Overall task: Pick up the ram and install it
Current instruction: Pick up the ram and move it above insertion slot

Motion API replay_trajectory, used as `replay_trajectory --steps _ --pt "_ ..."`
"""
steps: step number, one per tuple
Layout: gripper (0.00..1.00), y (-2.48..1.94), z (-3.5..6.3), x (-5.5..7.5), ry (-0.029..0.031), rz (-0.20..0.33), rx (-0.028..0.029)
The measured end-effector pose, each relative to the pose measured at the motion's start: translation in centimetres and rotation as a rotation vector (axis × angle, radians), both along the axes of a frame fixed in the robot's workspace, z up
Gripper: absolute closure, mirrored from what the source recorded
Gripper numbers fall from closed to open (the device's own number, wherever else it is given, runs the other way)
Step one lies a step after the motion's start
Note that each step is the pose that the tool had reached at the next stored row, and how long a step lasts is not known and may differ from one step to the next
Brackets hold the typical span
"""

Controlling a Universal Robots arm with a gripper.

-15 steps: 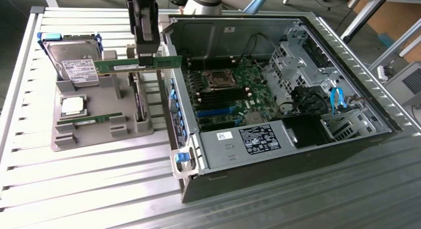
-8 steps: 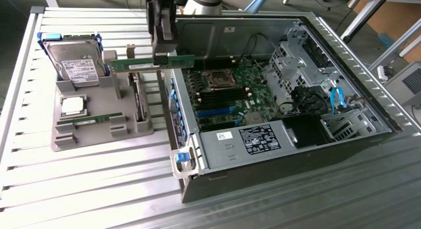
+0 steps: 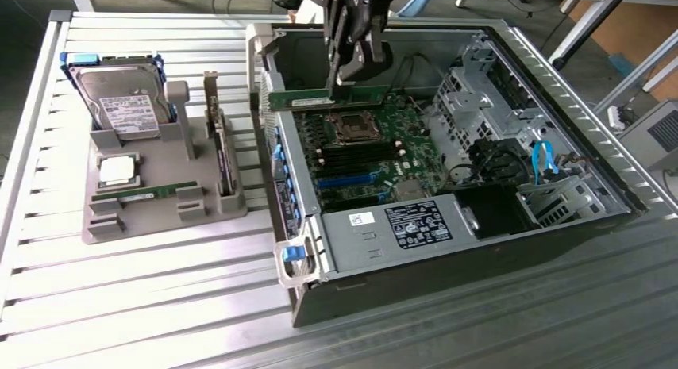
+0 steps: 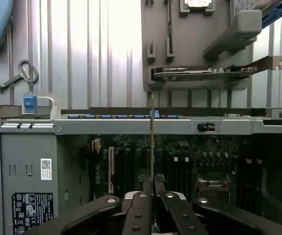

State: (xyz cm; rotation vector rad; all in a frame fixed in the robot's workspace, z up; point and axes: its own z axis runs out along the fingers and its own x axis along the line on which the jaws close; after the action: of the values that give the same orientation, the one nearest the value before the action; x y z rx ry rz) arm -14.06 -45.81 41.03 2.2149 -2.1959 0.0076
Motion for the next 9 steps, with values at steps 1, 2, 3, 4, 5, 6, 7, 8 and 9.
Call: replay_trajectory --steps 1,2,3,4,5,6,7,8,9 --pt "0.87 0.00 0.00 0.3 0.0001 0.000 -0.0006" --pt "0.87 0.00 -0.01 1.0 0.0000 0.000 -0.0006" --pt "0.87 0.00 -0.01 1.5 0.0000 0.000 -0.0006" --pt "0.87 0.00 -0.01 1.9 0.0001 0.000 -0.0006" --pt "0.87 0.00 -0.01 2.3 0.0000 0.000 -0.0006" --pt "0.87 0.00 -0.01 2.9 0.0001 0.000 -0.0006" --pt "0.87 0.00 -0.01 3.4 0.0000 0.000 -0.0006" --pt "0.87 0.00 -0.01 4.0 0.0001 0.000 -0.0006" --pt "0.87 0.00 -0.01 4.4 0.0001 0.000 -0.0006"
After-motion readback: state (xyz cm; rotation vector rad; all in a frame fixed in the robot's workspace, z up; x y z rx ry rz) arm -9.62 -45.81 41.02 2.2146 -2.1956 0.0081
